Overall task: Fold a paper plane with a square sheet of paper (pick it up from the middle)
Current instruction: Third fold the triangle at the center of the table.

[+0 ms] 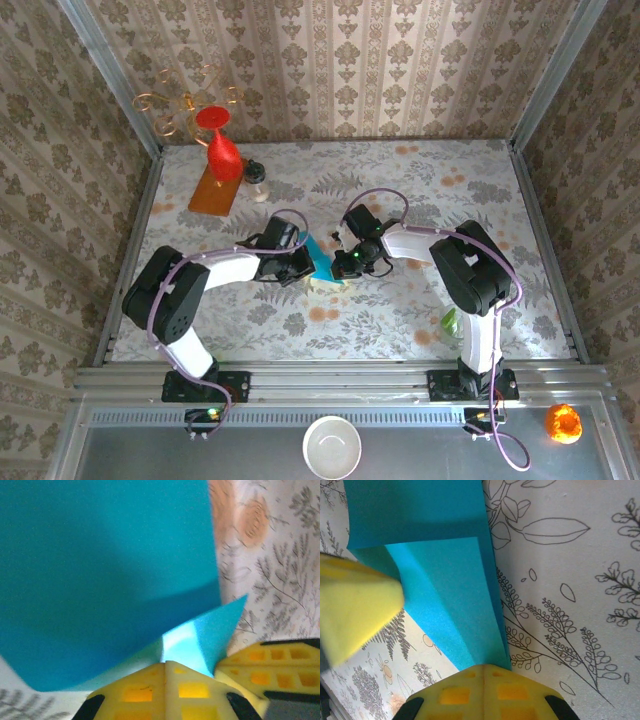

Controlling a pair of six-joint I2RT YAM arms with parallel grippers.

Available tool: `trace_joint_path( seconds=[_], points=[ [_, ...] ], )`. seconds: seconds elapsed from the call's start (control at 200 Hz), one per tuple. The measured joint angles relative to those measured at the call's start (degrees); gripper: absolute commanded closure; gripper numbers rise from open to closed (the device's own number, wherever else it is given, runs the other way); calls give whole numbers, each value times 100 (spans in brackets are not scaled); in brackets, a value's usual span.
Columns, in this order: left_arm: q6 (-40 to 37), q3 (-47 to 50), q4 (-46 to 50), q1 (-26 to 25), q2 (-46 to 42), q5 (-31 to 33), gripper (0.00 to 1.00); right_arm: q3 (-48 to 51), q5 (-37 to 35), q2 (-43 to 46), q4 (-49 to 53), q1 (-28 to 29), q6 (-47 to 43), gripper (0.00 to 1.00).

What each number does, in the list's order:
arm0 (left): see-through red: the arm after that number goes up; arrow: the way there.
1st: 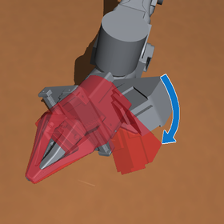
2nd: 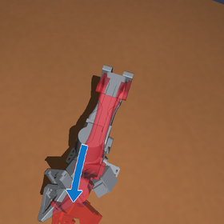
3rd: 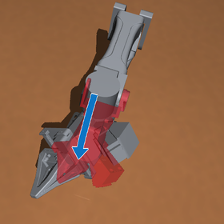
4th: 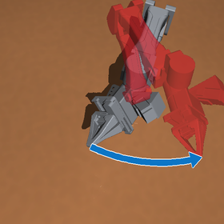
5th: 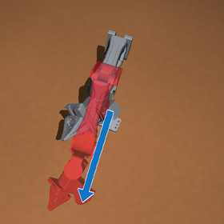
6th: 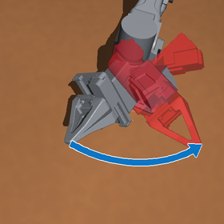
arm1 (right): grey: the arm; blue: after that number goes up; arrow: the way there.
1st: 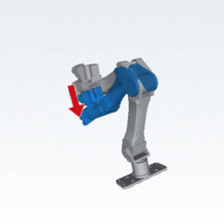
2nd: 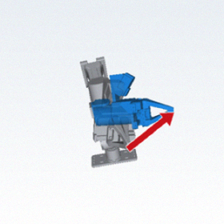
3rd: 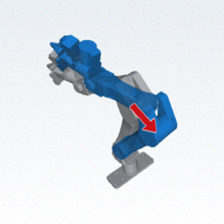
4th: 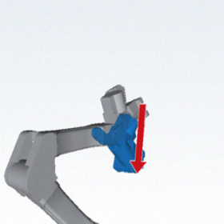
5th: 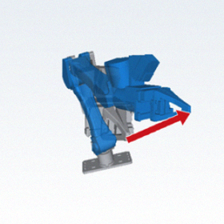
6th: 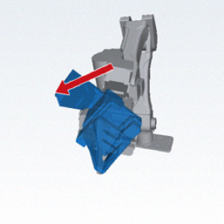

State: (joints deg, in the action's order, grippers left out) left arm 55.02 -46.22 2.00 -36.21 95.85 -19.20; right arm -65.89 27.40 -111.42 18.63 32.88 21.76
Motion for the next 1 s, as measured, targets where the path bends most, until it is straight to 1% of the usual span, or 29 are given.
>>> trace_joint_path(
  seconds=[0.17,0.335,0.49,0.635,0.74,1.0],
  points=[
    [63,-28,-227,-273,81,85,93,9,2,0,-9,0,125,96],
    [181,-76,-538,-271,409,98,93,15,2,2,-11,0,210,96],
    [240,-52,-721,-271,442,166,93,35,2,2,-26,0,258,96],
    [240,223,-1064,-212,343,162,93,35,-15,0,-22,0,275,97],
    [234,522,-1198,-96,129,164,93,35,-35,-9,-20,0,295,97],
    [35,966,-1119,560,-332,262,93,35,-101,-9,22,-11,402,97]
  ],
)
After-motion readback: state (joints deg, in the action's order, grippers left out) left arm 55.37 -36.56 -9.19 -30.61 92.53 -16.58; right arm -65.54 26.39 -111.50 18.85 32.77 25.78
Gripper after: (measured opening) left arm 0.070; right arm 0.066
